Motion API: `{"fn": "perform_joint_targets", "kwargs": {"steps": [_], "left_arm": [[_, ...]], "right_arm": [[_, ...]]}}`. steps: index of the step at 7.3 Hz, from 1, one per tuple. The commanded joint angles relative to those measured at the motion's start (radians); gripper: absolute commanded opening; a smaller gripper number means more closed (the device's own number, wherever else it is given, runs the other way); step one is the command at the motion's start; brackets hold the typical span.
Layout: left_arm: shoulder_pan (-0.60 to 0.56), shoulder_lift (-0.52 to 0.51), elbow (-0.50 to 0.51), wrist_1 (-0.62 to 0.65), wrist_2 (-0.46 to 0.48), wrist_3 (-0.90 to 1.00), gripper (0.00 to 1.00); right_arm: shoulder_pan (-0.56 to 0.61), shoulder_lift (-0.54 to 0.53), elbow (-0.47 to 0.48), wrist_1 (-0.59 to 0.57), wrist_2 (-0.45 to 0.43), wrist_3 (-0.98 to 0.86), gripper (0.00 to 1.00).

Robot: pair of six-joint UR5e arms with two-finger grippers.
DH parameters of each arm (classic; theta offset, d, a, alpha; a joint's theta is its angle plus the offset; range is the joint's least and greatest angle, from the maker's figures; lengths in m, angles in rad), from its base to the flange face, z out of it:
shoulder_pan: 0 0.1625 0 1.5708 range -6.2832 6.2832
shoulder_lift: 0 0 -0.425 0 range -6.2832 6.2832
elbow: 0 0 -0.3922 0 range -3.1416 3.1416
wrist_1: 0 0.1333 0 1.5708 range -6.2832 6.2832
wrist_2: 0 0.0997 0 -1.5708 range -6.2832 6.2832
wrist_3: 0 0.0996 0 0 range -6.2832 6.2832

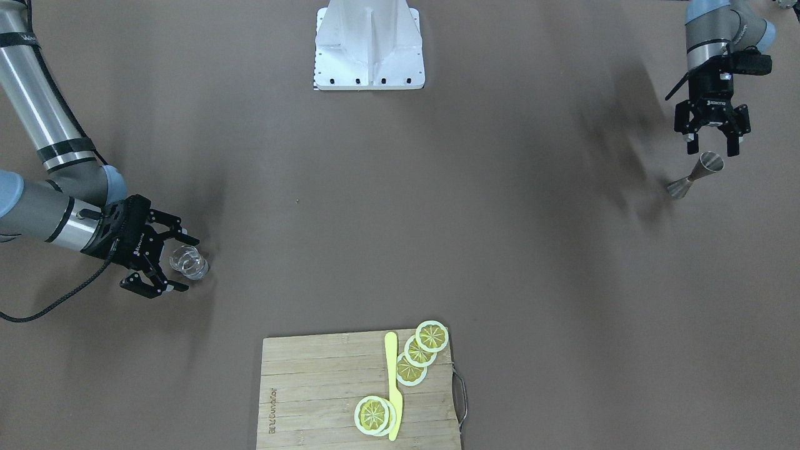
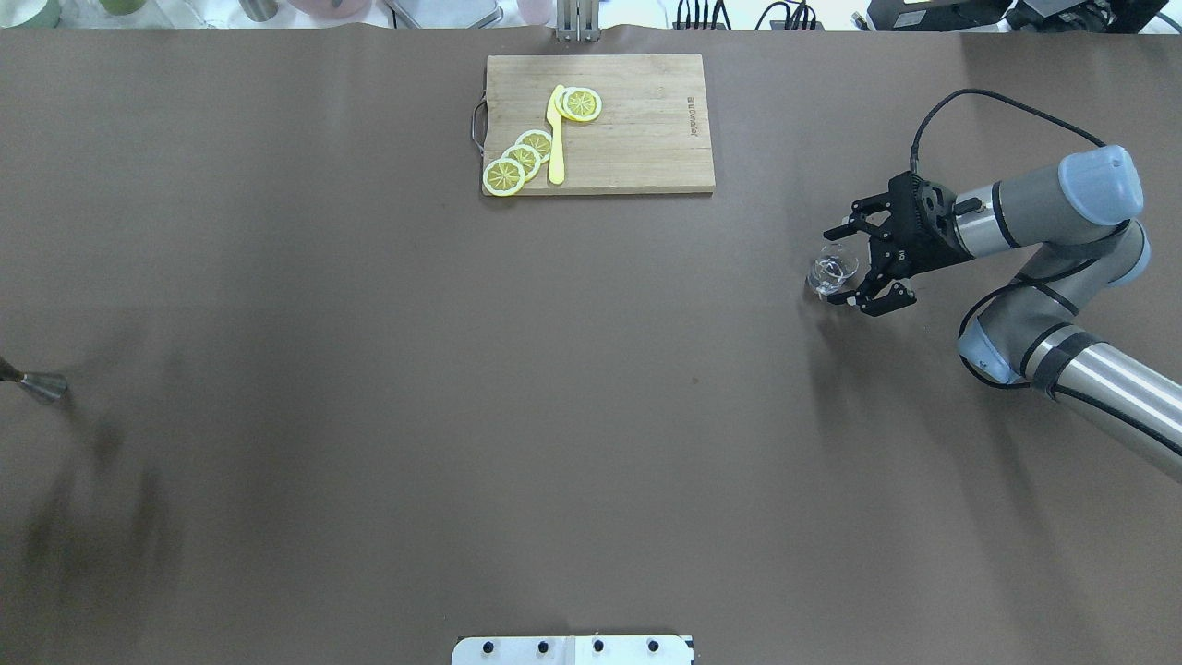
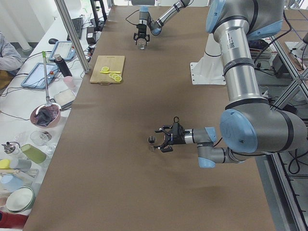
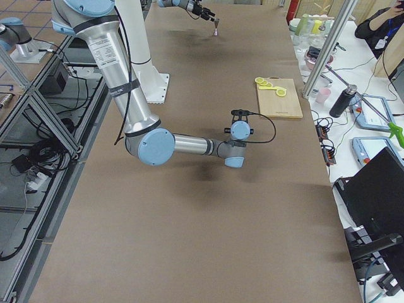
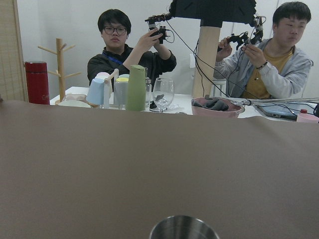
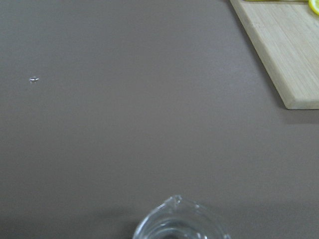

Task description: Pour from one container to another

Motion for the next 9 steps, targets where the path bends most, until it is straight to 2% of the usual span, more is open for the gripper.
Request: {"fn": "perform_joint_targets", "kwargs": {"steps": [1,4,5,6,7,8,9], "left_arm": [[-0.155,0.014,-0.071,-0.006,-0.242,0.063,0.99],[-0.328,0.009,-0.082,0.046,-0.479,0.072,0.99],[-0.400,-0.001,-0.085,0.048,-0.583,0.178,0.99],[-0.536,-0.059,-0.083,0.048,-0.777,0.355,0.99],[-0.677,-0.140,-0.079,0.069,-0.912,0.513,0.99],[-0.760,-0.177,-0.077,0.145,-0.991,0.562,0.99],[-0.881,-0.229,-0.076,0.240,-1.141,0.564,0.99]], "right_arm": [[0.005,-0.015,0.046,0.000,-0.002,0.090,1.00],[0.006,-0.076,0.138,0.002,0.007,0.194,1.00],[0.013,-0.098,0.164,0.000,0.009,0.220,1.00],[0.061,-0.104,0.175,-0.005,0.029,0.295,1.00],[0.132,-0.118,0.180,-0.014,0.041,0.400,1.00],[0.211,-0.119,0.183,-0.087,0.067,0.476,1.00],[0.271,-0.118,0.204,-0.206,0.078,0.481,1.00]]}}
